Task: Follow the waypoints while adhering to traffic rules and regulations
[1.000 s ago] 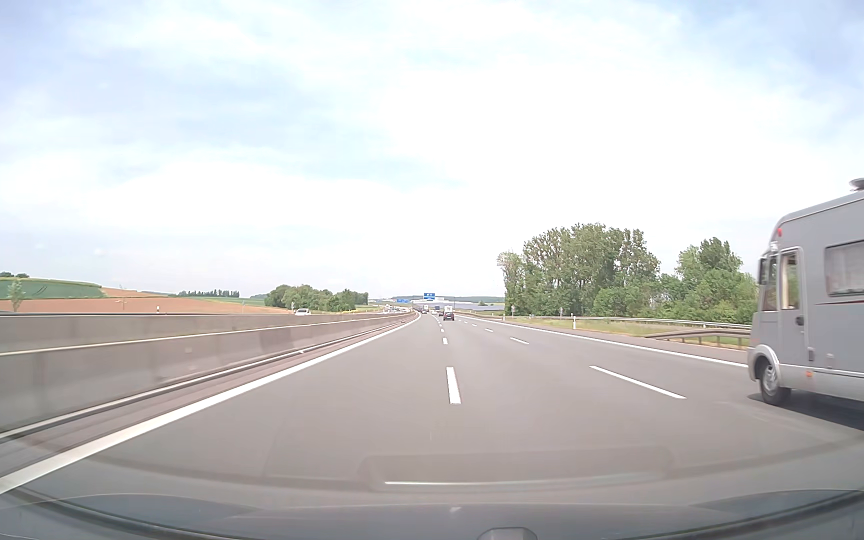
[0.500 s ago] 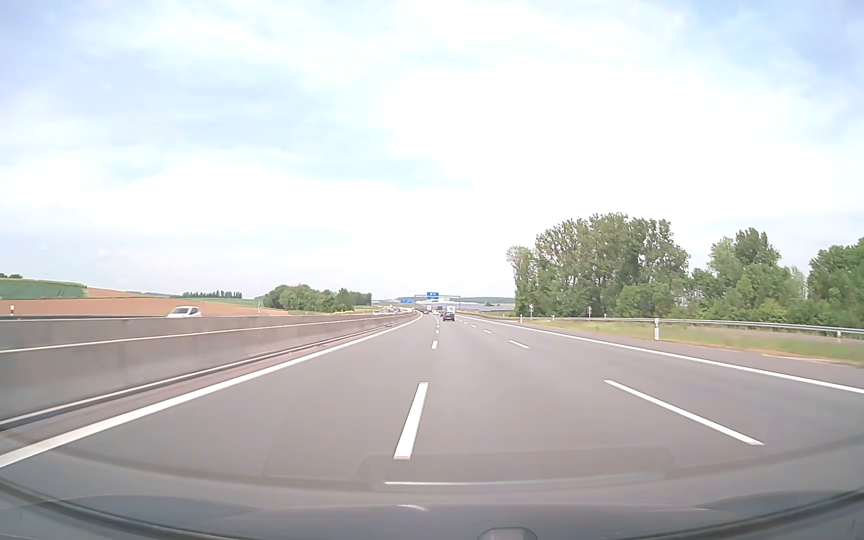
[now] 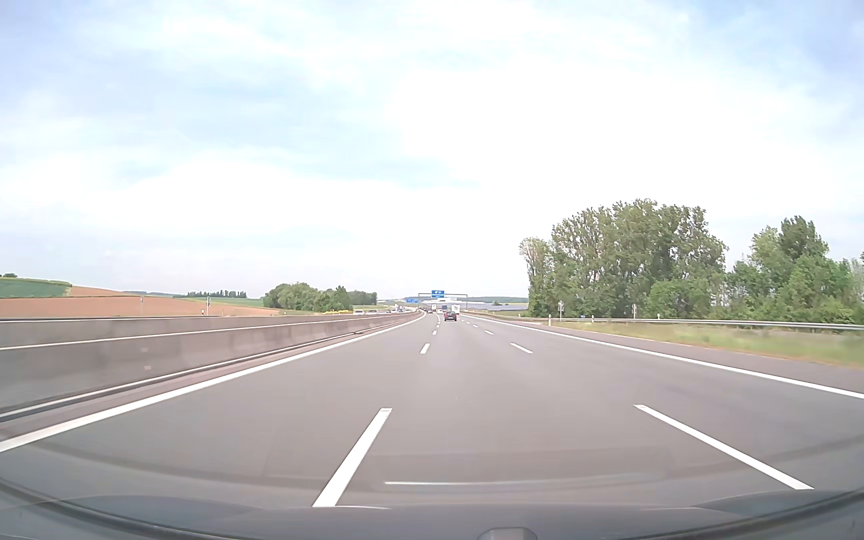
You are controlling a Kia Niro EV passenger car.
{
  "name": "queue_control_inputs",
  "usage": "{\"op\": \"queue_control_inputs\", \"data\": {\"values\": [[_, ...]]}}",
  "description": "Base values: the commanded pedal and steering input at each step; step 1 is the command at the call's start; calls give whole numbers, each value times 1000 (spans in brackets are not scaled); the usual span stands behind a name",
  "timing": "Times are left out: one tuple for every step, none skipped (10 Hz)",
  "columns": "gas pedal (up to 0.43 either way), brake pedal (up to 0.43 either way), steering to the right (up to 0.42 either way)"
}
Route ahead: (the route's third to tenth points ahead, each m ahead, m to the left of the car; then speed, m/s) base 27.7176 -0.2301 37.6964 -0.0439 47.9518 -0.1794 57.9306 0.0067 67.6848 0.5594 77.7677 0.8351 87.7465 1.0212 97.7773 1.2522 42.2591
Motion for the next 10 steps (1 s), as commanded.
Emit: {"op": "queue_control_inputs", "data": {"values": [[287, 0, -4], [287, 0, -4], [287, 0, -4], [287, 0, -4], [287, 0, -4], [287, 0, -4], [287, 0, -4], [287, 0, -4], [287, 0, -4], [287, 0, -4]]}}
